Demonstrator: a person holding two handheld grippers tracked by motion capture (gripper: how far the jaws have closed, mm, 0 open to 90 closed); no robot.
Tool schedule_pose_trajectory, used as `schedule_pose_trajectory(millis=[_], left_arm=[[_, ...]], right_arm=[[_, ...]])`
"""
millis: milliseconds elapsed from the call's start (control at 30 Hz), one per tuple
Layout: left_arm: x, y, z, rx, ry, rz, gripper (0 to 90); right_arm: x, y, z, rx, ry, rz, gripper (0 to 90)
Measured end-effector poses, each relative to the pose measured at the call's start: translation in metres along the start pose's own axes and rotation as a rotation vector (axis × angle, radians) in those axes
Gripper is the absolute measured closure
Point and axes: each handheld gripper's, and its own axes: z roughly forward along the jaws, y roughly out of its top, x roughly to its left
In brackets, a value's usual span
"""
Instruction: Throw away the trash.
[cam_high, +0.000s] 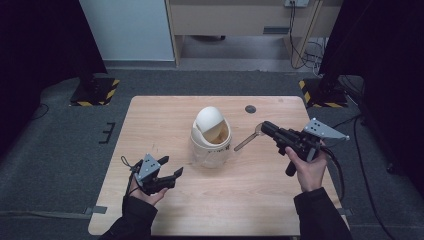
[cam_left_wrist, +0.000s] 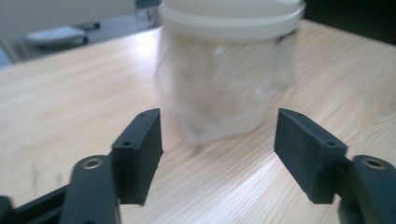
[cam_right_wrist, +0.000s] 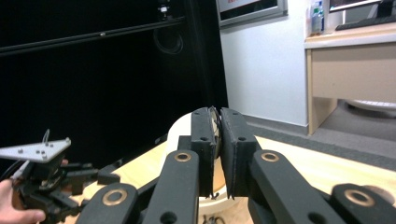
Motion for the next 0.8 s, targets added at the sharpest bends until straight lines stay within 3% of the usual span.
schedule_pose_trajectory(millis=[133,167,333,367,433,467,800], left_arm=[[0.009,-0.013,0.009,0.075,0.012,-0.013,23.7],[0.012,-0.016,0.015,0.129,0.019,-0.001,22.8],[0.017,-0.023,0.025,0.188,0.019,-0.015,19.5],[0.019,-0.028,0.029,0.225,0.016,-0.029,18.9],[0.02,-0.031,0.031,0.245,0.018,-0.033,18.7],[0.022,-0.035,0.034,0.278,0.026,-0.034,18.2],[0.022,-0.037,0.04,0.31,0.018,-0.021,17.3]], right_arm=[[0.0,0.005,0.006,-0.005,-0.013,-0.025,84.5],[0.0,0.005,0.009,-0.011,-0.013,-0.026,84.4],[0.001,0.006,0.021,-0.017,-0.023,-0.037,84.5],[0.001,0.006,0.024,-0.019,-0.028,-0.041,84.4],[0.001,0.006,0.027,-0.019,-0.031,-0.045,84.5],[0.002,0.006,0.033,-0.023,-0.039,-0.051,84.5],[0.005,-0.002,0.066,-0.022,-0.065,-0.08,84.5]])
